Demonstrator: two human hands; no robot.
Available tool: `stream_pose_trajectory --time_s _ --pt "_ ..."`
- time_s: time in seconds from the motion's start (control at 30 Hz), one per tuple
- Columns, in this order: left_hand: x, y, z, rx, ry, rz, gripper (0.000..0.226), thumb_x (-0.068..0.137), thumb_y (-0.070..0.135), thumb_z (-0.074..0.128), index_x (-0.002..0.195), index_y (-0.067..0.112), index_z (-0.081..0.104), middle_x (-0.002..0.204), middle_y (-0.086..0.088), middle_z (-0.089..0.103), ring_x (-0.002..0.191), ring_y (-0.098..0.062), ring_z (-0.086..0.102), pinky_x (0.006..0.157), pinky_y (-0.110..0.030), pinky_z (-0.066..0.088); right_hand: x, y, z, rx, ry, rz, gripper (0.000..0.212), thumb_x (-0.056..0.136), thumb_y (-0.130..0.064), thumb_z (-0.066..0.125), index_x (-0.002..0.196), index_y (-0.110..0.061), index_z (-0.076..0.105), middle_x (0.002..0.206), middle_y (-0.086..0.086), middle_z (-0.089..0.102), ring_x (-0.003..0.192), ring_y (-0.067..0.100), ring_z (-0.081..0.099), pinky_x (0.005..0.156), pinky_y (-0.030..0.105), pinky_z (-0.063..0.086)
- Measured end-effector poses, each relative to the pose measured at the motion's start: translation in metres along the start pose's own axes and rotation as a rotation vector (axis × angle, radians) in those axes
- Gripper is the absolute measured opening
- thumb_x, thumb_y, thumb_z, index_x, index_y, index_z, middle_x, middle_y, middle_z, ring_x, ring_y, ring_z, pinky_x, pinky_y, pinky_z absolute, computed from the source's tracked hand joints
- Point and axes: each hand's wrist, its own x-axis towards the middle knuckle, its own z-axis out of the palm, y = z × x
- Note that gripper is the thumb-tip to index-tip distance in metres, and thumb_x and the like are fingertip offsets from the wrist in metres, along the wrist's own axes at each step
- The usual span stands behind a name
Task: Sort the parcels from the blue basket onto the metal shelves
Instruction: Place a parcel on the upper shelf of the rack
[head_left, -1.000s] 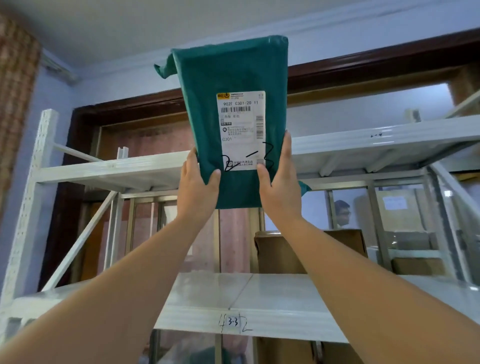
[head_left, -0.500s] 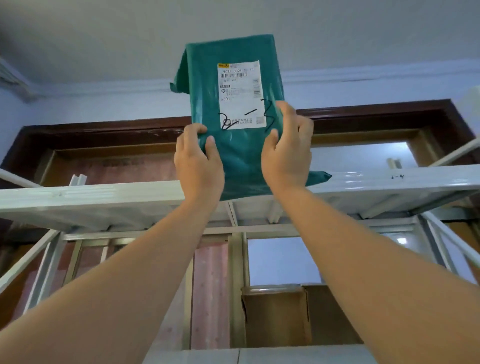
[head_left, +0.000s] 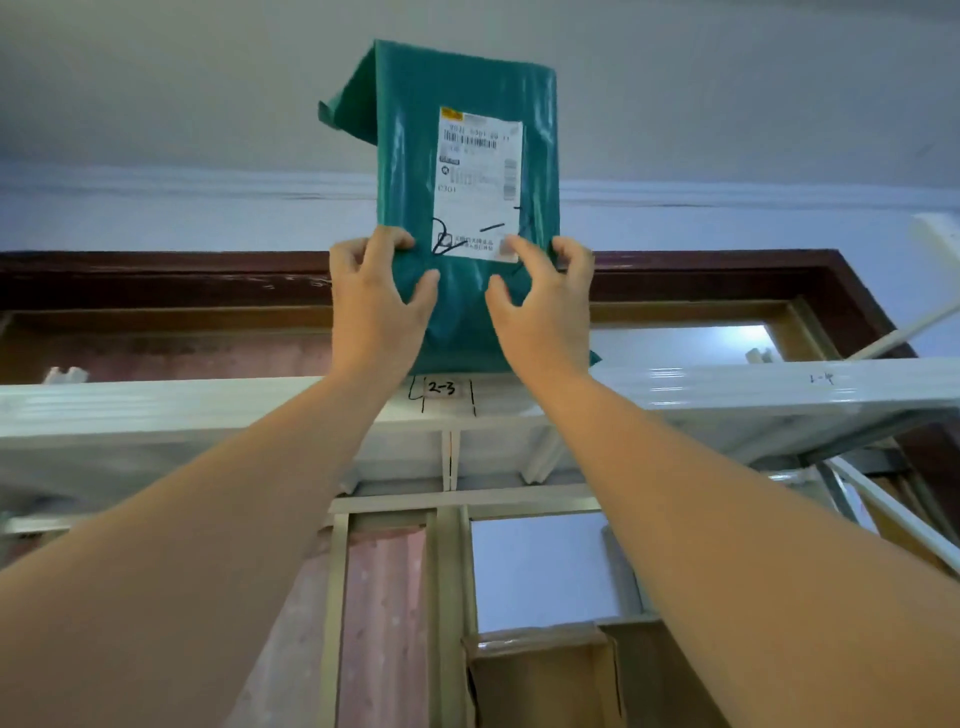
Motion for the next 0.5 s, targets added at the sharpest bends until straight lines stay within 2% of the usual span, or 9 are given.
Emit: stream_pose_trajectory --time_s 0.1,0.17,0.23,0.33,0.43,0.5 --pt "-0.005 -0.027 0.007 0.079 -0.197 -0.119 0.046 0.088 0.030 0.063 0.131 0.025 0.046 0.122 -0.004 0.044 0.099 -0.010 0.040 0.075 -0.003 0.028 -0.009 0.019 0.016 -0.049 -0.159 0.071 0.053 0.088 -0.034 0.062 0.138 -0.029 0.047 0.145 0.009 0.023 0.123 0.023 0.043 0.106 0.028 0.035" --pt "-0.008 -0.040 0.010 0.136 -0.304 -0.148 0.056 0.086 0.037 0.065 0.136 0.029 0.040 0.125 -0.005 0.050 0.104 -0.016 0.048 0.084 -0.020 0.035 -0.011 0.025 0.023 -0.140 -0.264 0.131 0.061 0.086 -0.042 0.061 0.143 -0.034 0.038 0.148 0.010 0.020 0.124 0.028 0.045 0.105 0.035 0.038" --pt "-0.009 -0.046 0.016 0.261 -0.386 -0.158 0.058 0.086 0.042 0.064 0.137 0.032 0.038 0.124 -0.006 0.053 0.103 -0.022 0.055 0.085 -0.030 0.045 -0.010 0.031 0.028 -0.249 -0.366 0.167 0.065 0.086 -0.049 0.058 0.144 -0.035 0.033 0.148 0.011 0.021 0.123 0.032 0.046 0.102 0.036 0.039" --pt "-0.004 -0.046 0.022 0.435 -0.498 -0.189 0.044 0.087 0.039 0.060 0.129 0.034 0.046 0.125 -0.007 0.055 0.093 -0.025 0.060 0.078 -0.031 0.048 -0.009 0.039 0.035 -0.459 -0.471 0.114 0.054 0.092 -0.050 0.048 0.142 -0.033 0.036 0.138 0.014 0.029 0.113 0.037 0.049 0.098 0.039 0.038" --pt "0.006 -0.042 0.027 0.382 -0.614 -0.268 0.036 0.087 0.020 0.057 0.123 0.025 0.055 0.115 -0.002 0.058 0.098 -0.023 0.056 0.082 -0.028 0.043 -0.004 0.043 0.040 -0.580 -0.583 0.115 0.041 0.094 -0.037 0.037 0.136 -0.036 0.041 0.130 0.013 0.038 0.099 0.031 0.047 0.094 0.045 0.030" --pt "0.008 -0.039 0.033 0.411 -0.681 -0.285 0.032 0.091 0.014 0.051 0.122 0.017 0.057 0.112 -0.003 0.055 0.100 -0.021 0.052 0.086 -0.028 0.041 0.001 0.045 0.042 -0.607 -0.643 0.126 0.038 0.091 -0.033 0.036 0.127 -0.033 0.049 0.128 0.011 0.047 0.093 0.027 0.042 0.084 0.044 0.030"
